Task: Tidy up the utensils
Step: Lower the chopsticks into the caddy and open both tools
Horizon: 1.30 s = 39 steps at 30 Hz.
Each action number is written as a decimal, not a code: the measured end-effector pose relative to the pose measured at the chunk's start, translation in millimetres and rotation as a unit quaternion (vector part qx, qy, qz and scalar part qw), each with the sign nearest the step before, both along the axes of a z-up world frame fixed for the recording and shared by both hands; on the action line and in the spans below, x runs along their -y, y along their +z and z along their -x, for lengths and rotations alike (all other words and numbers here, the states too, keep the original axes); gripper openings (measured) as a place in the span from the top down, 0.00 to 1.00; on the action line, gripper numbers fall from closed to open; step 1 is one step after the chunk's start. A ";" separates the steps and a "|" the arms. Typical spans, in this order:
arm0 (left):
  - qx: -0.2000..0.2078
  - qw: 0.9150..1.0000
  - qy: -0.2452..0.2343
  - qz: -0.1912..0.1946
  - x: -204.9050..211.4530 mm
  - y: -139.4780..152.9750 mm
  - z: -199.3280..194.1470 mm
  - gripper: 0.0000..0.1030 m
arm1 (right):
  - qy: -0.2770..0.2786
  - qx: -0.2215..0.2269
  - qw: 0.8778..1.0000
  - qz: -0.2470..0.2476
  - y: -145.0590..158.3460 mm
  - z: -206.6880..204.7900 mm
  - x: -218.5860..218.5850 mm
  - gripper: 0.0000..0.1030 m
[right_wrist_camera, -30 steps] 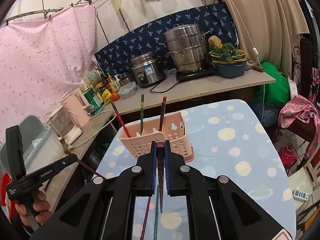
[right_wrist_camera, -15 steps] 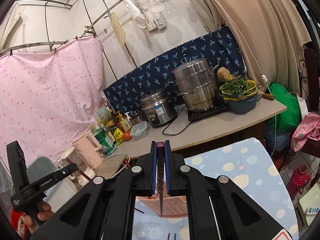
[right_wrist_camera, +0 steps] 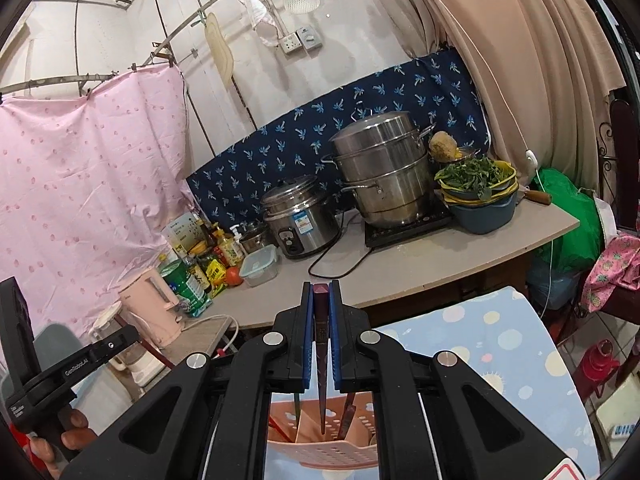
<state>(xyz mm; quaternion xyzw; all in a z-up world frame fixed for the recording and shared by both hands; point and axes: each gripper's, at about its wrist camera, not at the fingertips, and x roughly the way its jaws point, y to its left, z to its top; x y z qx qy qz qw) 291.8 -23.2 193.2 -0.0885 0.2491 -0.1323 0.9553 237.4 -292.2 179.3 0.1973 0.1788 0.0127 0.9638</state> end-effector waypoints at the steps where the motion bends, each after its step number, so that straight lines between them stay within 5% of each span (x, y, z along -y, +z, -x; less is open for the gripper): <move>1: -0.004 1.000 0.000 -0.002 1.4 -4.8 -1.6 0.93 | 0.001 -0.007 1.000 0.000 -5.7 -3.3 -0.9 0.93; 16: -0.040 0.999 0.005 -0.018 7.0 -41.6 -14.2 0.93 | 0.004 -0.052 0.999 0.001 -44.0 -18.8 -4.7 0.93; 39: -0.048 0.998 0.013 -0.034 1.7 -49.4 25.2 0.92 | 0.016 -0.050 0.998 0.022 -40.1 31.6 -21.3 0.87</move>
